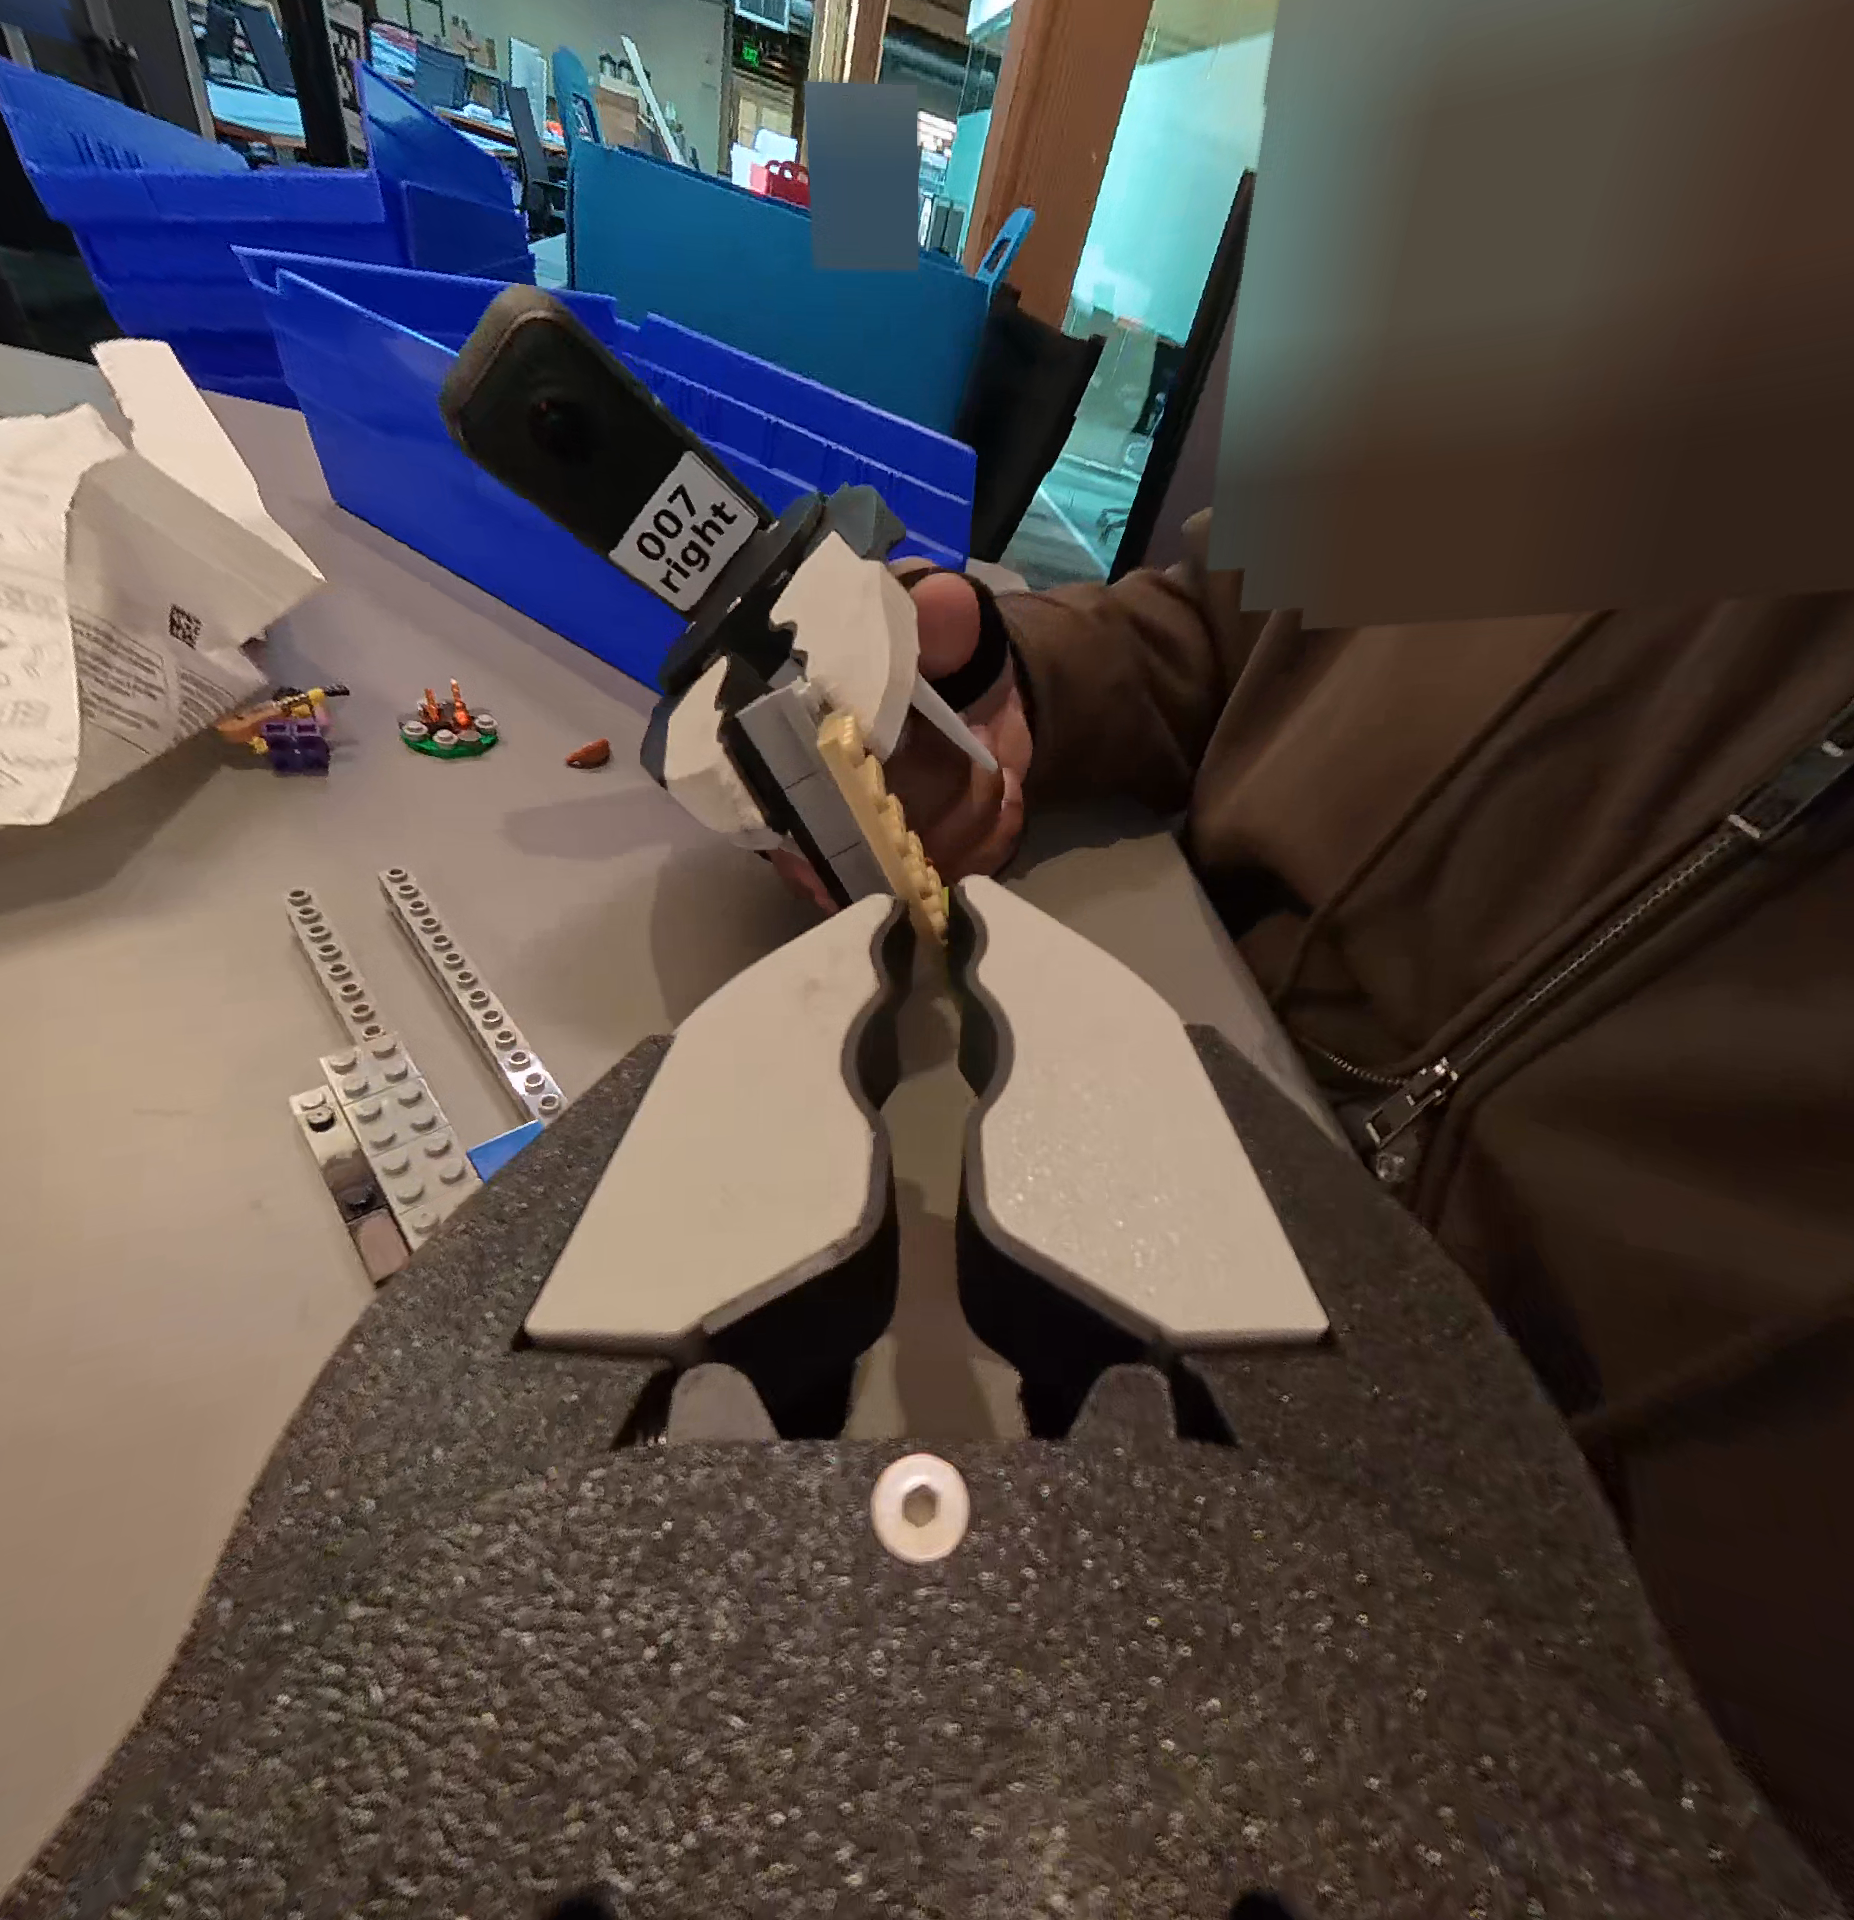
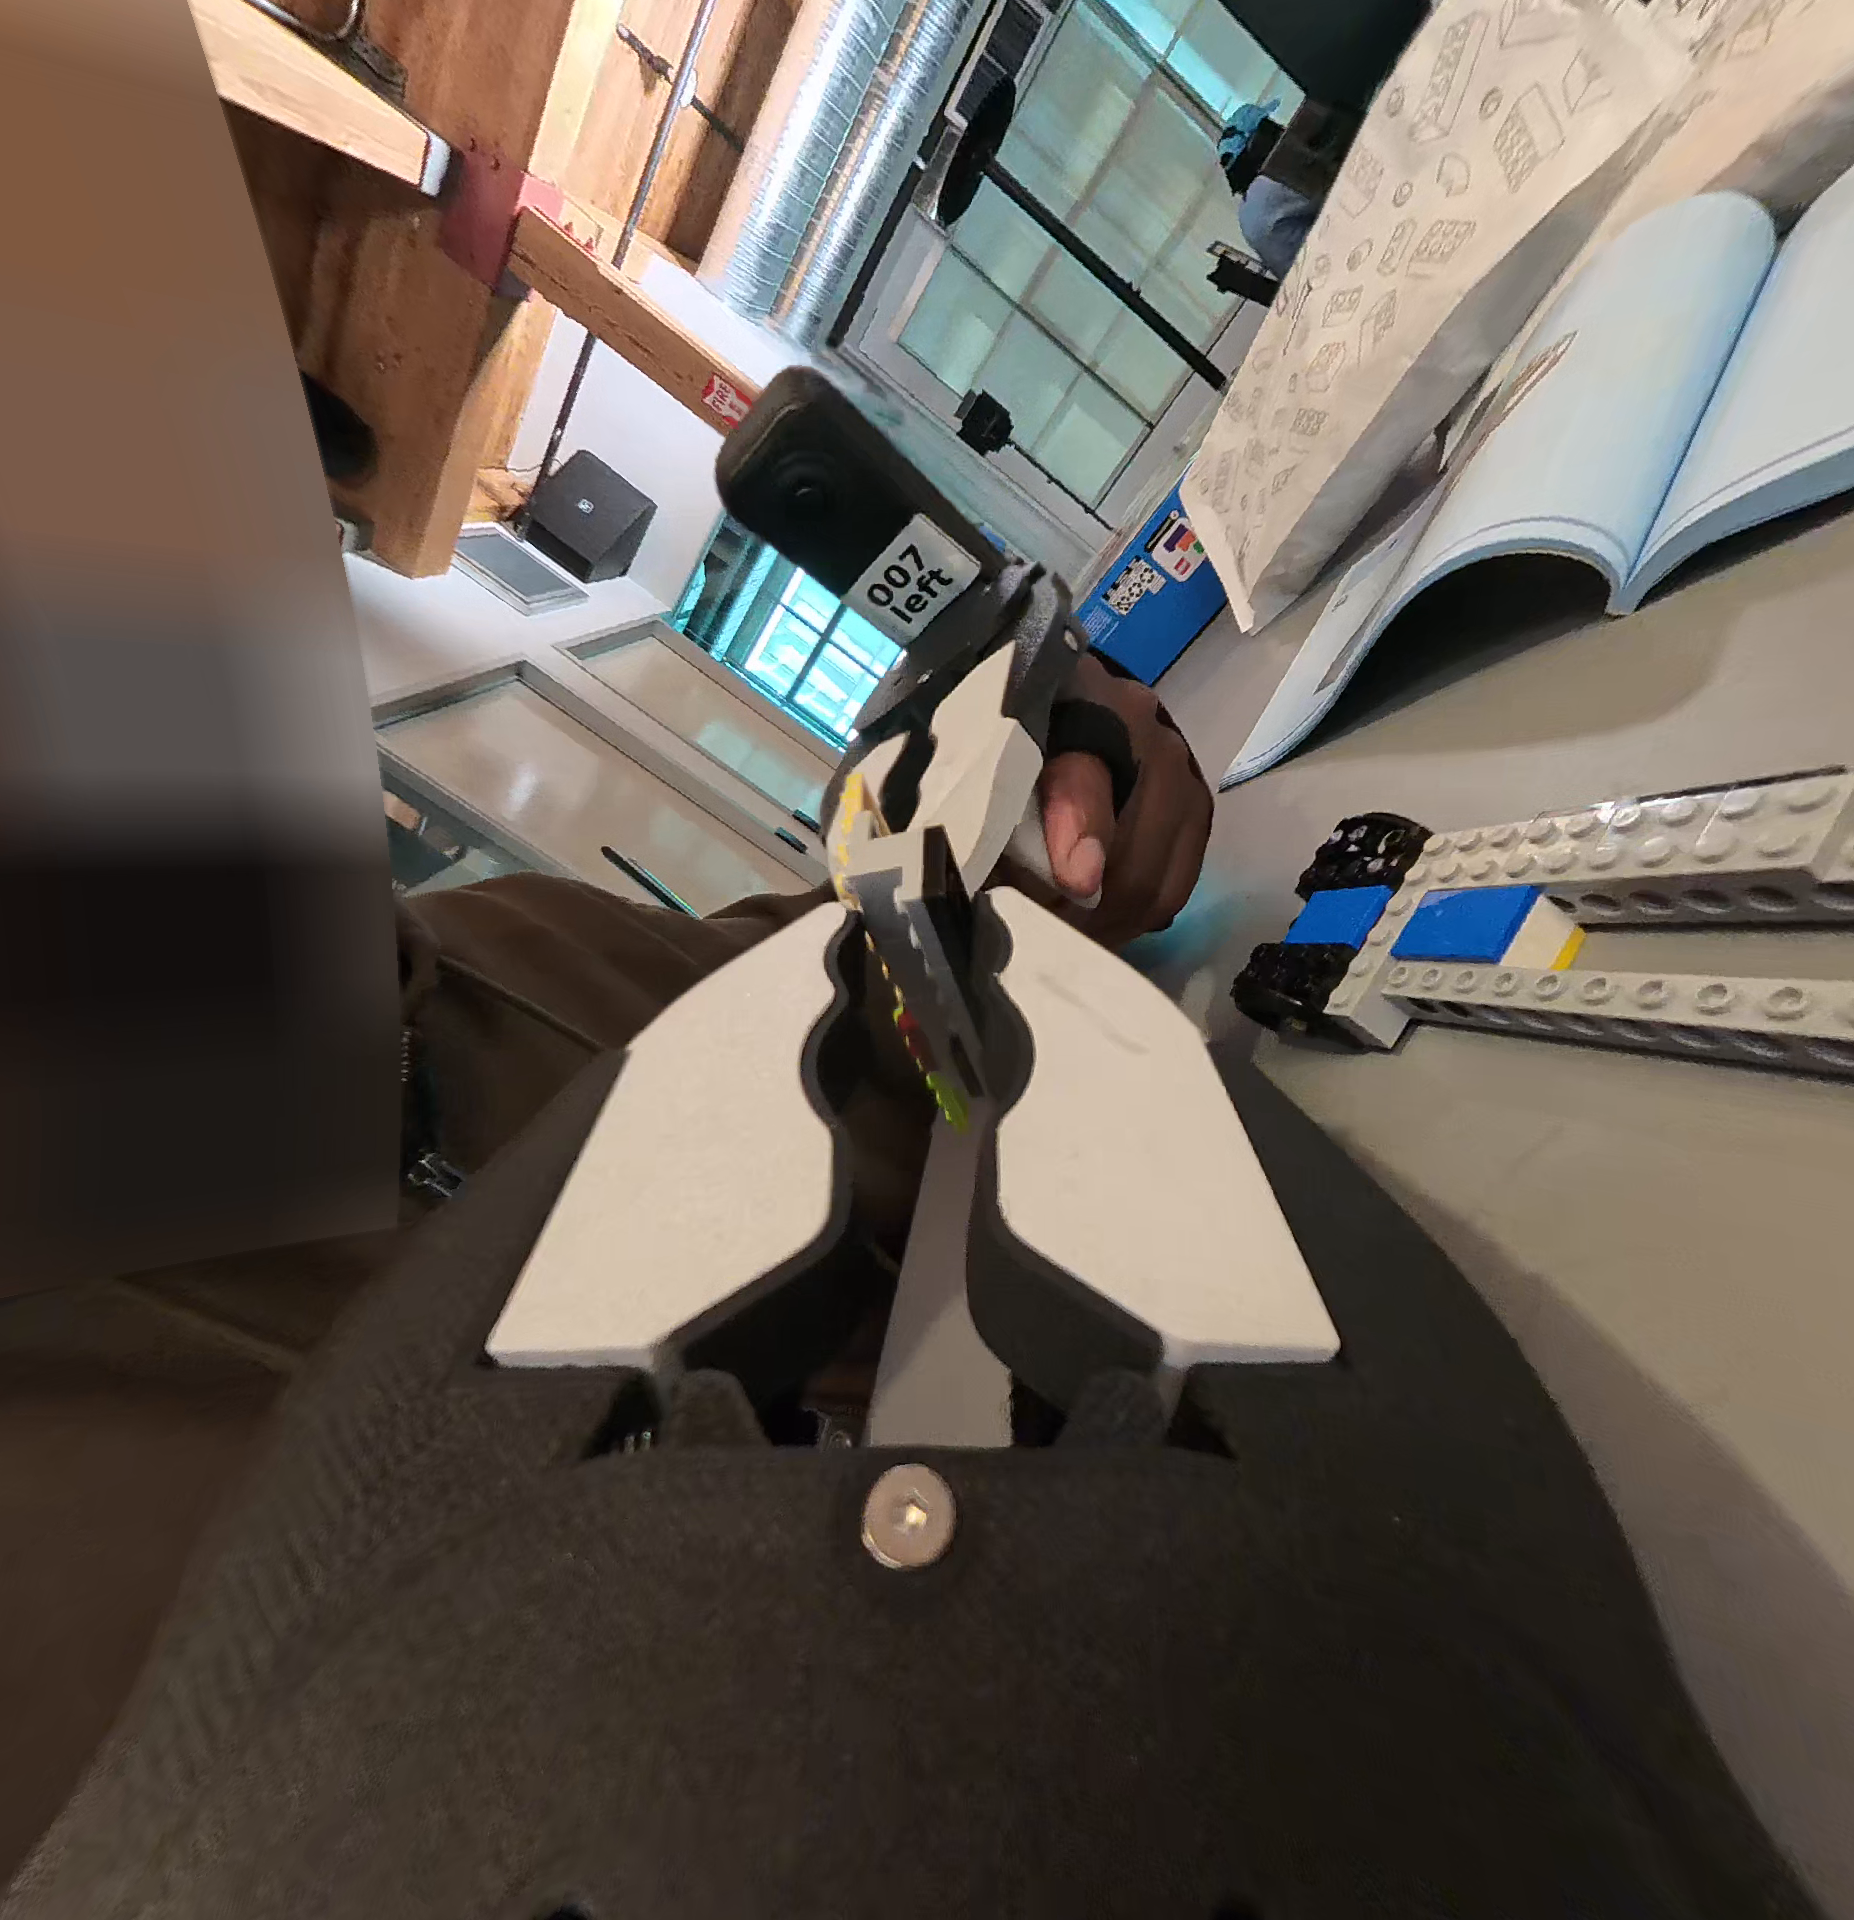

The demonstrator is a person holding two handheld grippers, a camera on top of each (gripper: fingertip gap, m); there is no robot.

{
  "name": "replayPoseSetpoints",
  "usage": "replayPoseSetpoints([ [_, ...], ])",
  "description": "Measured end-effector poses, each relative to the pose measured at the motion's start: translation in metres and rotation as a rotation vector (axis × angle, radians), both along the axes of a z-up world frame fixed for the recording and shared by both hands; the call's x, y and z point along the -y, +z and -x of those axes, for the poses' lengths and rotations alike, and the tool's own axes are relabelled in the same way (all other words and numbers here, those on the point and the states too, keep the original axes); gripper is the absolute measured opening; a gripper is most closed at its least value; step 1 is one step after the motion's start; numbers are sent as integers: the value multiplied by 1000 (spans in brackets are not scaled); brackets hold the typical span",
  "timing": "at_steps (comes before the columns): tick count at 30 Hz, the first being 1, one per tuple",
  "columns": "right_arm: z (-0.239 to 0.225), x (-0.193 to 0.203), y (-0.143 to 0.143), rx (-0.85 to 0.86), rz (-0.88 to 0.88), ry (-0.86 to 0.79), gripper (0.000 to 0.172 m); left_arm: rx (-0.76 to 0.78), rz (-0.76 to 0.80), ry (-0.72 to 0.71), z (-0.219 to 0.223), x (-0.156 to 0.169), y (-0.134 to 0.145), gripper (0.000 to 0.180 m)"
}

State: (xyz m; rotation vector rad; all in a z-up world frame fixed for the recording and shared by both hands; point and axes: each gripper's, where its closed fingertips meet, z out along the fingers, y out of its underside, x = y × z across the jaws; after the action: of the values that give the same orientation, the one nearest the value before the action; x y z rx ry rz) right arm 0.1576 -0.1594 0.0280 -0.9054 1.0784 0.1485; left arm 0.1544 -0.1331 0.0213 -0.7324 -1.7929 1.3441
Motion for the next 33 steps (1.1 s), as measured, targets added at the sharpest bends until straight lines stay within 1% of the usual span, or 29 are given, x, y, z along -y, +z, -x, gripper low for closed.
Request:
replayPoseSetpoints([
  [6,0,-1,-6,-63,-40,15,20,86,58,-25,3,-3,-7,6],
  [9,-1,0,-8,-83,-35,2,19,85,43,-25,2,-2,-10,6],
  [12,-2,5,-13,-108,-3,-29,19,19,-48,16,-4,5,-12,8],
  [14,-1,6,-18,-139,11,-16,19,-39,-117,32,-6,9,-13,13],
  [16,1,2,-21,-157,33,9,19,-59,-165,18,-3,9,-16,16],
  [17,1,-1,-24,-169,60,21,19,-51,-193,7,0,8,-20,16],
  [19,0,-6,-29,-182,115,30,19,-43,-246,-18,7,6,-26,10],
  [20,0,-5,-29,-177,139,19,19,-55,-269,-5,7,7,-27,8],
  [22,-4,5,-32,-175,208,-47,20,-99,-329,54,2,14,-29,4],
  [23,-6,12,-36,-183,264,-99,18,-144,-341,70,0,17,-25,4],
  [24,-8,18,-39,-181,329,-144,21,-190,-350,89,-3,19,-21,4],
  [26,-7,24,-39,-138,462,-197,30,-257,-370,155,-14,25,-17,4],
  [29,-5,24,-38,-34,707,-259,32,-349,-393,239,-31,32,-13,4],
  [31,-2,15,-36,22,795,-241,32,-363,-407,275,-37,34,-16,4],
  [33,-1,11,-36,41,843,-236,32,-385,-413,291,-41,36,-16,4],
])
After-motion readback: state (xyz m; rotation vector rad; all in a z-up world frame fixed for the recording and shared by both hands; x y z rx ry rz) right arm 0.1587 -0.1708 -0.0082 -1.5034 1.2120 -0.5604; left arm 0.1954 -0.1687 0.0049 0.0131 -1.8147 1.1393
